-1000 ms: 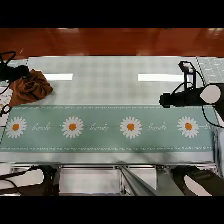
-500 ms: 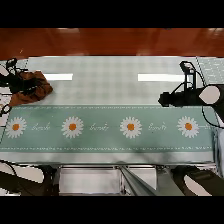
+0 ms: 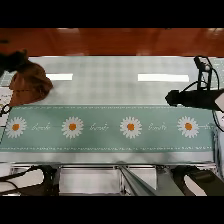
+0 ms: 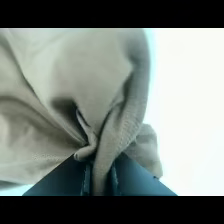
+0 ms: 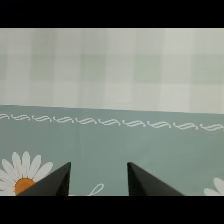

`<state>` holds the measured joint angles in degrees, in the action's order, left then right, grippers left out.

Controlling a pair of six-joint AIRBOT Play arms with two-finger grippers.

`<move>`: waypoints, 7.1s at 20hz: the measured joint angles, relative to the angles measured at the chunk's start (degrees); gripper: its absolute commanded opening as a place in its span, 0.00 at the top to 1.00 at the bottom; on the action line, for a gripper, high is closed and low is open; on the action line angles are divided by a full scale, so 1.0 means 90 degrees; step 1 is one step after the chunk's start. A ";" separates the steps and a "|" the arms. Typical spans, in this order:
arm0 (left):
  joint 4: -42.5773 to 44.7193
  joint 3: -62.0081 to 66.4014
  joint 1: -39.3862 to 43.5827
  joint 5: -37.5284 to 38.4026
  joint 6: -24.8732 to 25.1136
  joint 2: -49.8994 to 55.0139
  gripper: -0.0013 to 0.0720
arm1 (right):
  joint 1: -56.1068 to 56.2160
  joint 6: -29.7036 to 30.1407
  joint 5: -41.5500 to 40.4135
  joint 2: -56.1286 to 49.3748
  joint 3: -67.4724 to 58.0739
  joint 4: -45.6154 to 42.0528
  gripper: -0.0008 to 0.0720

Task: Fold the shirts.

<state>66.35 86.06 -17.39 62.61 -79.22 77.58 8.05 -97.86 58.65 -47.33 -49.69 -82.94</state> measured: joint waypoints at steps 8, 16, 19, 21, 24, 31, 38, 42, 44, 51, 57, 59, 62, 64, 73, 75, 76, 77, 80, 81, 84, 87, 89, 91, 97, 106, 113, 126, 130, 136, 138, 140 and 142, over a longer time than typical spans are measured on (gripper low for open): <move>-0.0935 0.0423 0.1265 -0.0782 0.0112 -0.2494 0.95 | 0.0000 -0.0097 0.0355 0.1263 0.0000 -0.0019 0.43; -0.1071 0.0801 0.4012 -0.1379 -0.0372 -0.2871 0.95 | 0.0000 -0.0107 0.0549 0.1598 0.0005 0.0085 0.43; -0.1066 0.0384 0.4872 -0.1736 -0.0420 -0.2902 0.95 | 0.0000 -0.0107 0.0571 0.1617 0.0005 0.0124 0.43; -0.1056 -0.0231 0.5238 -0.1863 -0.0517 -0.2922 0.95 | 0.0000 -0.0107 0.0585 0.1622 0.0005 0.0138 0.43; -0.1042 -0.1753 0.5634 -0.1970 -0.0634 -0.2914 0.95 | 0.0000 -0.0119 0.0590 0.1622 0.0015 0.0146 0.43; -0.1020 -0.5510 0.5085 -0.2358 -0.1479 -0.2895 0.61 | 0.0000 -0.0357 0.0566 0.1622 0.0580 0.0238 0.43; -0.0138 -0.5617 0.3181 -0.0697 -0.1518 -0.3089 0.30 | -0.0614 -0.0607 0.0391 0.1622 0.1132 -0.0719 0.43; 0.0078 -0.5438 0.1236 0.0121 -0.1173 -0.3776 0.30 | -0.2283 -0.0299 0.0860 0.1622 0.1294 -0.1188 0.43; -0.0767 -0.6013 0.0651 0.0406 -0.0811 -0.3830 0.30 | -0.2907 0.0136 0.0767 0.1622 0.1860 -0.0197 0.43; -0.3857 -0.7698 0.0325 0.0287 0.0814 -0.2907 0.30 | -0.2907 0.1260 0.0240 0.1603 0.3070 0.2501 0.43; -0.5384 -0.7441 0.1914 -0.0838 0.1761 -0.1897 0.61 | -0.1977 0.1321 0.0090 0.0976 0.3201 0.2900 0.43; -0.5396 -0.7062 0.2317 -0.0979 0.1865 -0.1496 0.95 | -0.1664 0.1316 0.0080 0.0692 0.3213 0.2951 0.43; -0.4998 -0.6513 0.2579 -0.0889 0.1979 -0.1163 0.95 | -0.1146 0.1307 0.0095 0.0316 0.3223 0.2982 0.43; -0.4733 -0.6258 0.2637 -0.0758 0.2006 -0.1061 0.95 | -0.0770 0.1331 -0.0017 -0.0019 0.3223 0.3087 0.43; -0.4398 -0.5977 0.2686 -0.0746 0.2023 -0.0962 0.95 | 0.0391 0.2467 -0.0954 -0.2001 0.2956 0.5122 0.93; -0.4374 -0.5943 0.2664 -0.0799 0.2006 -0.0964 0.95 | 0.0612 0.2827 -0.1078 -0.2263 0.2708 0.5425 0.96; -0.4364 -0.5887 0.2623 -0.0782 0.1999 -0.0996 0.95 | 0.0675 0.2977 -0.1027 -0.2310 0.2497 0.5610 0.96; -0.4367 -0.5782 0.2543 -0.0743 0.1999 -0.1049 0.95 | 0.0695 0.3050 -0.0942 -0.2312 0.2249 0.5654 0.96; -0.4354 -0.5088 0.2108 -0.0471 0.1977 -0.1399 0.95 | 0.0515 0.2715 -0.0440 -0.2050 0.0945 0.4860 0.96; -0.4362 -0.4707 0.1921 -0.0418 0.1948 -0.1571 0.95 | 0.0406 0.2494 -0.0233 -0.1919 0.0345 0.4408 0.96; -0.4352 -0.3320 0.1447 -0.0221 0.1906 -0.2174 0.95 | 0.0155 0.1897 0.0556 -0.1479 -0.1899 0.3053 0.96; -0.4374 -0.1773 0.1222 -0.0117 0.1880 -0.2693 0.95 | 0.0053 0.1600 0.1239 -0.1243 -0.4357 0.2178 0.96; -0.4306 -0.0741 0.1144 -0.0100 0.1877 -0.2994 0.95 | 0.0032 0.1520 0.1734 -0.1173 -0.5797 0.1797 0.96; -0.3939 0.0146 0.1054 -0.0114 0.1710 -0.3322 0.95 | 0.0019 0.1438 0.2227 -0.1020 -0.6929 0.1455 0.96; -0.1746 0.1086 0.0753 0.0262 0.0629 -0.4656 0.95 | 0.0000 0.1117 0.3053 0.0197 -0.7495 0.0503 0.96; -0.0512 -0.1236 0.0687 0.2222 -0.0437 -0.5629 0.95 | 0.0000 0.0641 0.3254 0.1183 -0.5078 0.0027 0.96; -0.0993 -0.4874 0.0852 -0.0168 -0.0444 -0.4852 0.95 | -0.0034 0.0748 0.1426 -0.0865 -0.3320 0.0194 0.96; -0.1639 -0.4284 0.1129 -0.2042 -0.0379 -0.0639 0.30 | -0.0695 0.1008 0.0306 -0.4558 -0.4180 0.1630 0.42; -0.0753 -0.3150 0.0376 -0.0636 -0.0406 -0.0685 0.30 | -0.1399 0.1243 0.1379 -0.4284 -0.4352 0.1943 0.43; -0.1467 -0.3849 -0.1273 0.0619 0.0063 -0.0828 0.30 | -0.2399 0.1882 0.1205 -0.2540 -0.1418 0.2667 0.43; -0.2120 -0.4347 -0.1428 0.0736 0.0483 -0.0600 0.30 | -0.2528 0.2220 0.0942 -0.1977 -0.0299 0.3116 0.43; -0.2642 -0.4641 -0.1462 0.0755 0.0782 -0.0277 0.30 | -0.2596 0.2433 0.0794 -0.1528 0.0529 0.3378 0.43; -0.2936 -0.4789 -0.1450 0.0675 0.0974 -0.0034 0.30 | -0.2630 0.2562 0.0724 -0.1217 0.1066 0.3495 0.43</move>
<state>39.92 42.96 -30.44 68.69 -70.46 77.28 -15.62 -74.81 65.17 -58.28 -40.10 -51.48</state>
